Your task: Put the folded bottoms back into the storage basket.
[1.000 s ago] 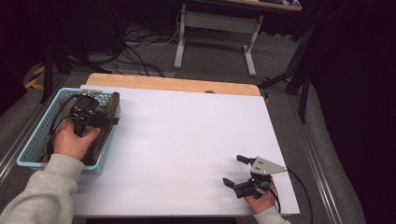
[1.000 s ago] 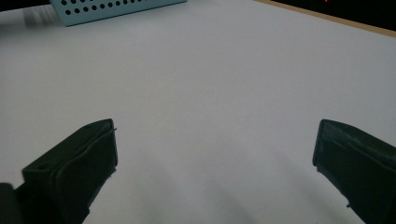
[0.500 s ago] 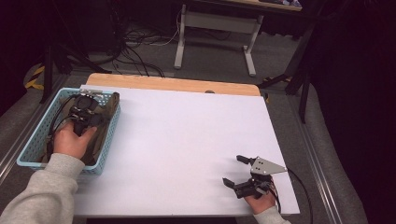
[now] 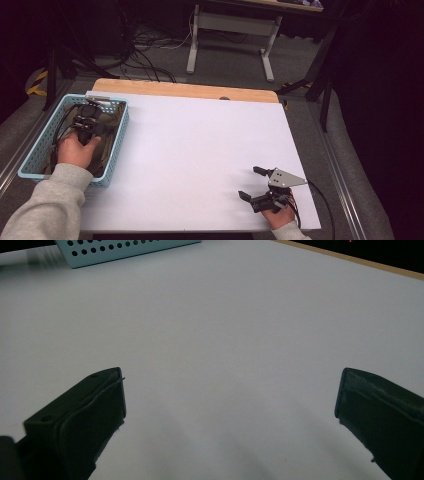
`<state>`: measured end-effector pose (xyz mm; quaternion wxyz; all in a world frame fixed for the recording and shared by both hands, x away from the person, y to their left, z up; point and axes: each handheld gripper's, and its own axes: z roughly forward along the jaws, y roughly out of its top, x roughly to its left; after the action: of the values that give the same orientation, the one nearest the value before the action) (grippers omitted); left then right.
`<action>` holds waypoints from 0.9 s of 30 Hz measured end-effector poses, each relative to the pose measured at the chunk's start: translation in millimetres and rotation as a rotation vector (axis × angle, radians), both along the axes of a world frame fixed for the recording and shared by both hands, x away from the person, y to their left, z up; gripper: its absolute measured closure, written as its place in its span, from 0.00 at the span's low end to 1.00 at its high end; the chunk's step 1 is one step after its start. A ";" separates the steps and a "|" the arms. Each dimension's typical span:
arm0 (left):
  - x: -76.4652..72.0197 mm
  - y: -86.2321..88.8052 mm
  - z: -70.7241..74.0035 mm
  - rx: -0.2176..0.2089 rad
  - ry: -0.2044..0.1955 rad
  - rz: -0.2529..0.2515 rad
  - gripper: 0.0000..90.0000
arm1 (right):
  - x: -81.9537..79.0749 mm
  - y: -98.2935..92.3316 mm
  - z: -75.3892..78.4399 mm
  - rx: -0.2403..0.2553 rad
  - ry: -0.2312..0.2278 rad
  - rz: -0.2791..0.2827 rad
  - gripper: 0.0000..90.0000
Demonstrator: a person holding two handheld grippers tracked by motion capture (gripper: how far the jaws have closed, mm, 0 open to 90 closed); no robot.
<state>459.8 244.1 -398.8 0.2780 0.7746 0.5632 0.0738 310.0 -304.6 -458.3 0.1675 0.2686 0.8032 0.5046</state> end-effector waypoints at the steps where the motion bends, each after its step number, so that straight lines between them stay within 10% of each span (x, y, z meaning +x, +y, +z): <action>1: -0.7 -0.2 0.9 0.001 -0.001 0.000 0.93 | 0.0 0.0 0.0 0.000 0.000 0.000 0.01; 27: -33.2 -0.1 33.5 -0.039 -0.220 -0.056 0.48 | -0.9 -1.1 -0.1 0.001 -0.002 -0.007 0.01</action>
<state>426.6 244.0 -365.3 0.3550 0.7717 0.5088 0.1397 309.1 -305.7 -458.4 0.1699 0.2709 0.8018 0.5049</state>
